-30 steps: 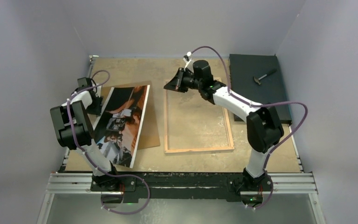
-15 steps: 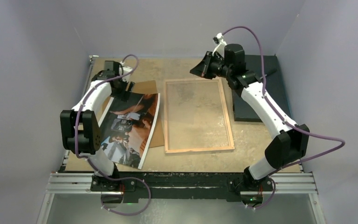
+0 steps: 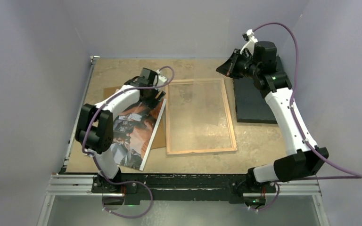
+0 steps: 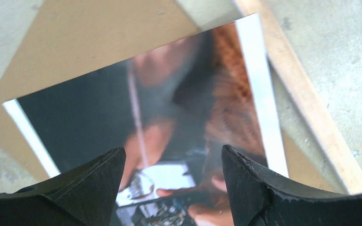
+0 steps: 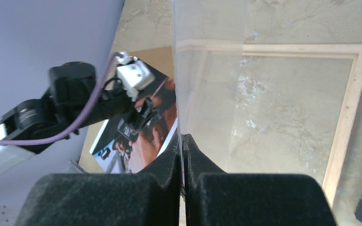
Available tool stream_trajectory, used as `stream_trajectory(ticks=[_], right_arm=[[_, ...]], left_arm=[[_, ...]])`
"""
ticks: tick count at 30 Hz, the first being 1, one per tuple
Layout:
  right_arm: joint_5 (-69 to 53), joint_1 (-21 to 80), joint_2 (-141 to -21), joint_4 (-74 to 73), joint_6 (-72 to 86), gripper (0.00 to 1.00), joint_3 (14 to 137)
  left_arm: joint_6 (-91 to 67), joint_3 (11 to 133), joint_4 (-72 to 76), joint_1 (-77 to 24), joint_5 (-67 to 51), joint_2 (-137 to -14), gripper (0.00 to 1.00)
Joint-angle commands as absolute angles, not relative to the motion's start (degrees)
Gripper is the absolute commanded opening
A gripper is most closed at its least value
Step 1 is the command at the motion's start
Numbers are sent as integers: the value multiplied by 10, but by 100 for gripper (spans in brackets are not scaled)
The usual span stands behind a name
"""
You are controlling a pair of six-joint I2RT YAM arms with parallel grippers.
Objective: Put the photo into the frame
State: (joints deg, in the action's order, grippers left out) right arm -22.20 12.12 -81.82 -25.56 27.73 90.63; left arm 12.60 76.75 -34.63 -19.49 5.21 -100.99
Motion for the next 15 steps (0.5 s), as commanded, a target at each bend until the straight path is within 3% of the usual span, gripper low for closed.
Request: stream_trajectory(ticks=[1,15], right_arm=[[-221,121,-771,-280,270,0,903],[-235,117,-742,-287,288,0,869]], left_arm=[[110,738,-284,-235,99,-1051,74],[145,609,-186,-250,220,-1080,74]])
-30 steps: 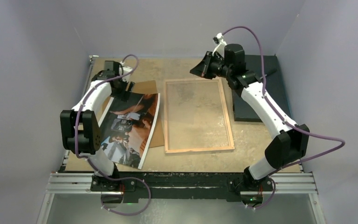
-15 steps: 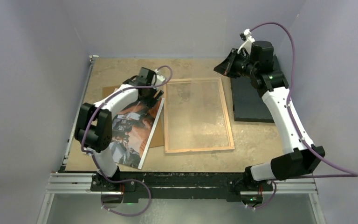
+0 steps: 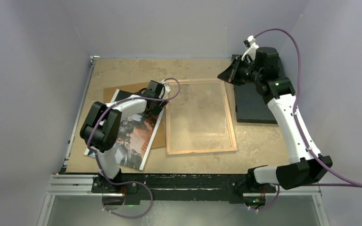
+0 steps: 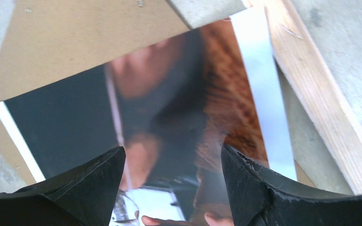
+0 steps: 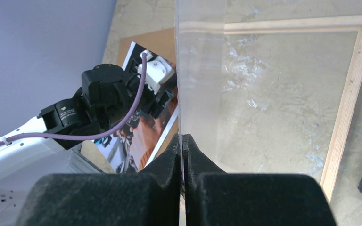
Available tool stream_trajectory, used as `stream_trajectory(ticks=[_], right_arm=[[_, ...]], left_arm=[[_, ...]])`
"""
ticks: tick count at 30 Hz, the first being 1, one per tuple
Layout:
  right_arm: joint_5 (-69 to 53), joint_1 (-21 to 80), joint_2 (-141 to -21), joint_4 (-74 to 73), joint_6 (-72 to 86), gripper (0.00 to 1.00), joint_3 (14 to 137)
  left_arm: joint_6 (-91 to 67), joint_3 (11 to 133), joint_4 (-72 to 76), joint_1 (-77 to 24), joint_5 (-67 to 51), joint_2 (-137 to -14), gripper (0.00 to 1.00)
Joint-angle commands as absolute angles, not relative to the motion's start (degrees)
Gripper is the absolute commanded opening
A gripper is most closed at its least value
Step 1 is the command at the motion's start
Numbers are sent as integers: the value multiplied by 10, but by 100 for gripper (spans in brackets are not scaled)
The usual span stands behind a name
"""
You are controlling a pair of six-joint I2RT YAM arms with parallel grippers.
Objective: Put the photo into the frame
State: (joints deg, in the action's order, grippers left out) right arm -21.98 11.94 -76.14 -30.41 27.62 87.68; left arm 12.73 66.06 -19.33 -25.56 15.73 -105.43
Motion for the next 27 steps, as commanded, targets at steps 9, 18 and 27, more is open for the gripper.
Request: stream_trajectory(ticks=[9,18,27], right_arm=[[-239,118,-736,-252,301,0,821],[-232,117,-723,-253,307,0,807],[-228,118,-711,-253,315,0,798]], left_arm=[[190,564,-166,-175,242,-1061,73],[88,721,-331,-226,116,-993,76],[8,639,-253,-299,122,-971,78]])
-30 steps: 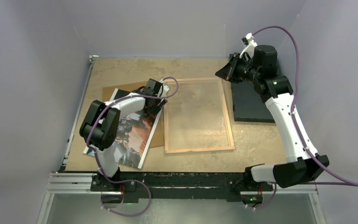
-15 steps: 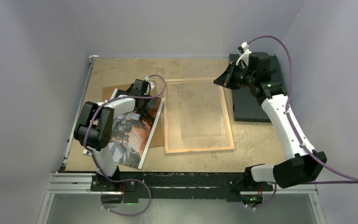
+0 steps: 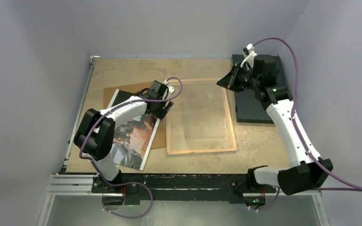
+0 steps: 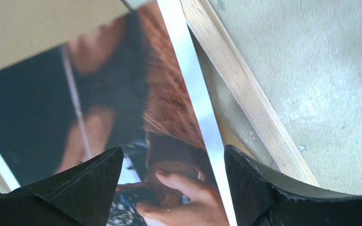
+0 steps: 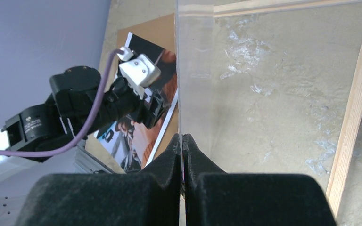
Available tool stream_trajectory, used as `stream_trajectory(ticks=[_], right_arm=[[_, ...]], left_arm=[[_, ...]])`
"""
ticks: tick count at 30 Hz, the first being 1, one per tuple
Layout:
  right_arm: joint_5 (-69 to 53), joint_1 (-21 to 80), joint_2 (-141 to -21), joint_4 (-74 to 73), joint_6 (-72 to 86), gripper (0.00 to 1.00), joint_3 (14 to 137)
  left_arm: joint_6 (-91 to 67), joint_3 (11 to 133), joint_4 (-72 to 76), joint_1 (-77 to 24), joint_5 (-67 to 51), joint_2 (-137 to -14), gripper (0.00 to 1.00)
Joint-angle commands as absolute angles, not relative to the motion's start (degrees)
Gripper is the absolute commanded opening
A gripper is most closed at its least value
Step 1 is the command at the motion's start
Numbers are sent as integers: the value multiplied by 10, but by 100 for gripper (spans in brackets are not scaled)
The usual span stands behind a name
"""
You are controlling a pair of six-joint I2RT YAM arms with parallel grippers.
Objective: Put the photo into the frame
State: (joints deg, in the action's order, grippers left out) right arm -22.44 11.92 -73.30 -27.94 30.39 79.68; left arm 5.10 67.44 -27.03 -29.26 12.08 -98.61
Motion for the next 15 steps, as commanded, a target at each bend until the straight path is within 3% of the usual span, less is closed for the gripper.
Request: stream_trajectory(ticks=[1,15], right_arm=[[-227,117,-710,-254,315,0,798],[-226,117,-694,-245,330,0,769]], left_arm=[[8,633,-246,-302,126,-969,78],[4,618,-174,-317,111,-993,79]])
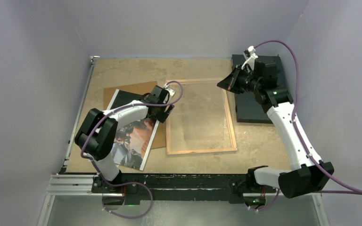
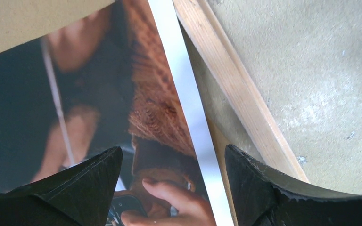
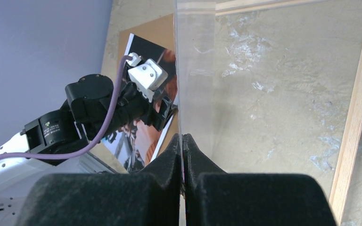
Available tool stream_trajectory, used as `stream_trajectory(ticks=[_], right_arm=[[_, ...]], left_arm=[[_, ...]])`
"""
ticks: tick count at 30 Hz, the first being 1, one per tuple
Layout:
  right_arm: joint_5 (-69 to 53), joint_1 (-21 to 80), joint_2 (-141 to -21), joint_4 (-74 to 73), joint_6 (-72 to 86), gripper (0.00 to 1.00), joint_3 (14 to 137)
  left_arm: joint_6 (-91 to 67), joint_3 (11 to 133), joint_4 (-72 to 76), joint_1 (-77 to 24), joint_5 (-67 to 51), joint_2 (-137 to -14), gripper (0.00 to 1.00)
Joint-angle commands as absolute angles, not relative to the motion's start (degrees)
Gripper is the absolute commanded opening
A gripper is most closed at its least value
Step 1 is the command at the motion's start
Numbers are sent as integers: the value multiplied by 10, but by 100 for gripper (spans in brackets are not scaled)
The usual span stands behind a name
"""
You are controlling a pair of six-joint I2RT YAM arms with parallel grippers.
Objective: Put the photo into the frame
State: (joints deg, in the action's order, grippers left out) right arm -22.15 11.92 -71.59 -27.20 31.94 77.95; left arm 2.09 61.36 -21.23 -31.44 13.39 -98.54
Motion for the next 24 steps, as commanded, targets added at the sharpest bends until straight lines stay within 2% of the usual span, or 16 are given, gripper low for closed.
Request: stream_trajectory(ticks=[1,12,24], right_arm=[[-226,118,-694,-245,331,0,766],[-229,117,-701,-240,331,0,761],[-255,117,-711,-219,335,0,757]], left_arm=[[4,618,-173,-317,111,-1000,79],[20,597,-133,-317,156,-1051,79],[63,538,-137,-291,214,-1018,79]])
